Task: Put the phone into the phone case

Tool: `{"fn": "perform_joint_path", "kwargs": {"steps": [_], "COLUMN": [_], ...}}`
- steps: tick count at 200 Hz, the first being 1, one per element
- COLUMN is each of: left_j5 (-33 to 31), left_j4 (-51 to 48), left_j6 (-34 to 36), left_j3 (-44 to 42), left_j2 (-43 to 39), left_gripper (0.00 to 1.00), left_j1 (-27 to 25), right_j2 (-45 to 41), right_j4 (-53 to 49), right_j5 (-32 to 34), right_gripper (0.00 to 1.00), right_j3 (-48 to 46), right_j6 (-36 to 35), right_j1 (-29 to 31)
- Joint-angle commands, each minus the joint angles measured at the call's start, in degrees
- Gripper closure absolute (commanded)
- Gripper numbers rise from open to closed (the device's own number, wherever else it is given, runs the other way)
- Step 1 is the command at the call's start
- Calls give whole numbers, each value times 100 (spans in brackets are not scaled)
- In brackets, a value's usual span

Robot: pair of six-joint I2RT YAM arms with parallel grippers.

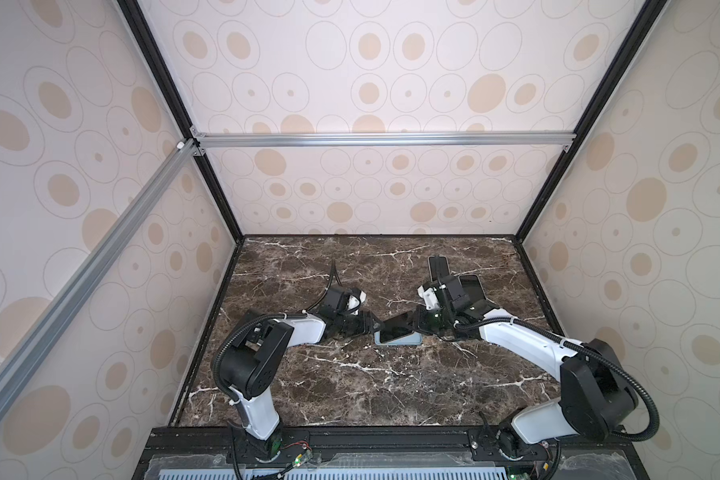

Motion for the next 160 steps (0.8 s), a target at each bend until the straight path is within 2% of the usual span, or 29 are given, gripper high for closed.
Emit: {"fn": "perform_joint_path", "kwargs": {"steps": [1, 112, 160], "left_j5": [84, 315, 407], "left_j4": [3, 104, 140], "left_j6": [-70, -163, -199], "left_j3": [132, 171, 173], "left_j2": [143, 424, 487], "left_gripper": [44, 54, 55], "left_j1": [-27, -36, -60], "right_j2": [60, 284, 501], "right_j4": [396, 620, 953], "right_j5": [-363, -692, -980], "right_gripper": [100, 100, 100], "right_j3": [-117, -408, -563], "right_j6": [163, 179, 217], "right_j1": [-98, -316, -378]}}
